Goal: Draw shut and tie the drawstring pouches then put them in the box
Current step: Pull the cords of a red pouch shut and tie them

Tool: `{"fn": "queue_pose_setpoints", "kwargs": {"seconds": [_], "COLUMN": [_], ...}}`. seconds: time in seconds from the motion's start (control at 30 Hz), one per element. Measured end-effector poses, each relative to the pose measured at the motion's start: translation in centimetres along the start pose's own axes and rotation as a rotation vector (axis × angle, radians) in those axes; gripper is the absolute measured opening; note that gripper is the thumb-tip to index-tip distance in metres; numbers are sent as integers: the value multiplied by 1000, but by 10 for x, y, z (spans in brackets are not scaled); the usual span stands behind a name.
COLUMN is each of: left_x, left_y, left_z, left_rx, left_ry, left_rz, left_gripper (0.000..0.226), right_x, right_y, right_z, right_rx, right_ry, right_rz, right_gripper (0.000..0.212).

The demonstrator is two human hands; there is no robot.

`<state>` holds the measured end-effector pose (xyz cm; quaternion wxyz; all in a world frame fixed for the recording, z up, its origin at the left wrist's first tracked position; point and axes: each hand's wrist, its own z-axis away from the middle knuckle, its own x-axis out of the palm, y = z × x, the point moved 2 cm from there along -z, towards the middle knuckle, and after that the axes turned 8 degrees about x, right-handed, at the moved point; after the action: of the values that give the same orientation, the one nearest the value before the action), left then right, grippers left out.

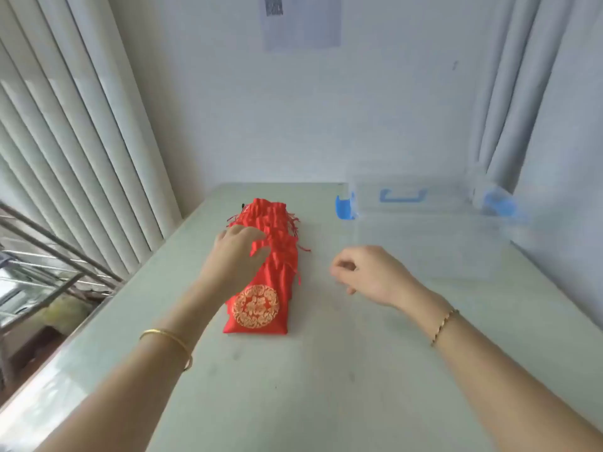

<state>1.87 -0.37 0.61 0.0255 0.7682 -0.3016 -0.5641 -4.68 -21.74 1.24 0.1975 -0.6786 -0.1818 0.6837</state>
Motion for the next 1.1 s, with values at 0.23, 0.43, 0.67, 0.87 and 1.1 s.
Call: {"fn": "queue_pose_setpoints", "kwargs": {"seconds": [0.23, 0.43, 0.67, 0.87, 1.1], "left_x": [25, 27, 11, -1, 18], "left_y": [-6, -15, 4, 56, 63], "left_z": [5, 6, 16, 31, 18], "left_rx": [6, 9, 133, 296, 170], "left_ry": [47, 101, 130, 171, -83], "left_rz": [-300, -299, -176, 61, 536], "left_gripper": [32, 24, 17, 12, 45], "right_x": [55, 68, 67, 40, 4], "right_y": [22, 16, -2, -6, 21], "right_z": [31, 25, 12, 13, 11], "right_rx": [66, 84, 2, -76, -120], "right_ry": [73, 156, 193, 154, 192], "right_rz": [-71, -127, -301, -535, -618], "right_gripper": [11, 13, 48, 21, 23]}}
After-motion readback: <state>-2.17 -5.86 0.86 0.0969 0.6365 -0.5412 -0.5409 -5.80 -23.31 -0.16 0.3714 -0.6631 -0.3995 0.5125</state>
